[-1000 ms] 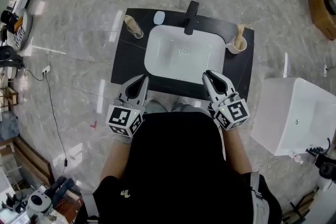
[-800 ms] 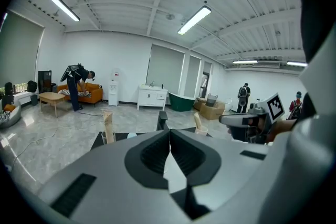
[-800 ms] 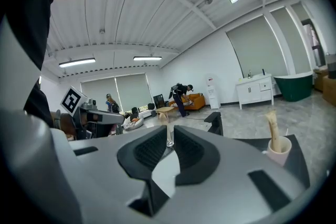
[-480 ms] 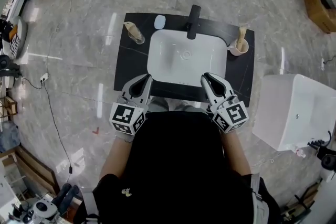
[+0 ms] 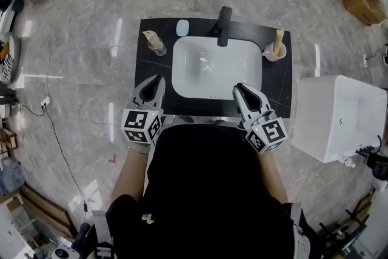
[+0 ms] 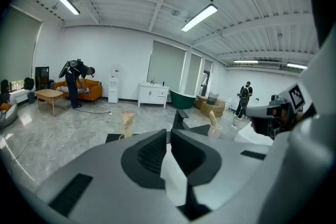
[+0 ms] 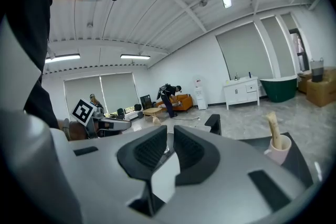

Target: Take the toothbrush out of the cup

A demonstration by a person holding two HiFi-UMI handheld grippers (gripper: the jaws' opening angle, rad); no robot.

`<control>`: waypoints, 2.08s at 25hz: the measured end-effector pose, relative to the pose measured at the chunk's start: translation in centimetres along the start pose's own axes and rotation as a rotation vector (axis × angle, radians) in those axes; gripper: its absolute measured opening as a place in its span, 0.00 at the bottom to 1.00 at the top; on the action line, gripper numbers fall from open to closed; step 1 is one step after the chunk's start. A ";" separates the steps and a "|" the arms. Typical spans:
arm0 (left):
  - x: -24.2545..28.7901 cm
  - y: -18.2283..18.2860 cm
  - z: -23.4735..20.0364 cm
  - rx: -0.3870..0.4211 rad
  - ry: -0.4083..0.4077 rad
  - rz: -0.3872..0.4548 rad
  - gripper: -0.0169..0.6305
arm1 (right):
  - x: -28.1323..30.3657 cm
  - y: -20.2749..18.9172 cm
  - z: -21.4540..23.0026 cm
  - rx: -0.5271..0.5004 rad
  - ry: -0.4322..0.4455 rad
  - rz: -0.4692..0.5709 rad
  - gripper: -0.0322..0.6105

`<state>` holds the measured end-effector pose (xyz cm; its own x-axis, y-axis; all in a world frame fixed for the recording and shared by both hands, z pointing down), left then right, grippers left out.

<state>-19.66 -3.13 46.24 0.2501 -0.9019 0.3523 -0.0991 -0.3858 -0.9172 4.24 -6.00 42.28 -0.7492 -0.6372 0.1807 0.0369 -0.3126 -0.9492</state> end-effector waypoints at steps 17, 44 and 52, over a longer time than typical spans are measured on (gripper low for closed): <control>8.6 -1.8 -11.0 -0.008 0.000 -0.088 0.30 | -1.8 -0.7 -1.0 -0.051 -0.281 -0.061 0.14; 14.3 -3.3 -12.7 0.093 0.011 -0.176 0.09 | -6.2 -1.8 -0.7 -0.052 -0.467 -0.102 0.14; 12.5 0.3 -11.6 0.124 0.043 -0.149 0.09 | -6.4 -2.2 0.3 -0.009 -0.431 -0.063 0.14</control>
<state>-27.76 -16.82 52.51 0.2112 -0.8450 0.4913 0.0563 -0.4912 -0.8692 9.13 -1.44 43.24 -0.4048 -0.8539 0.3272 -0.0071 -0.3549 -0.9349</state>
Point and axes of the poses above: the fingertips, and each gripper's own axes: x forward along the fingers, z to its right, y out of its top, the point moved 1 cm from there along -x, backward along the fingers, and after that the axes turned 3 degrees about z, right-handed, at the moved point
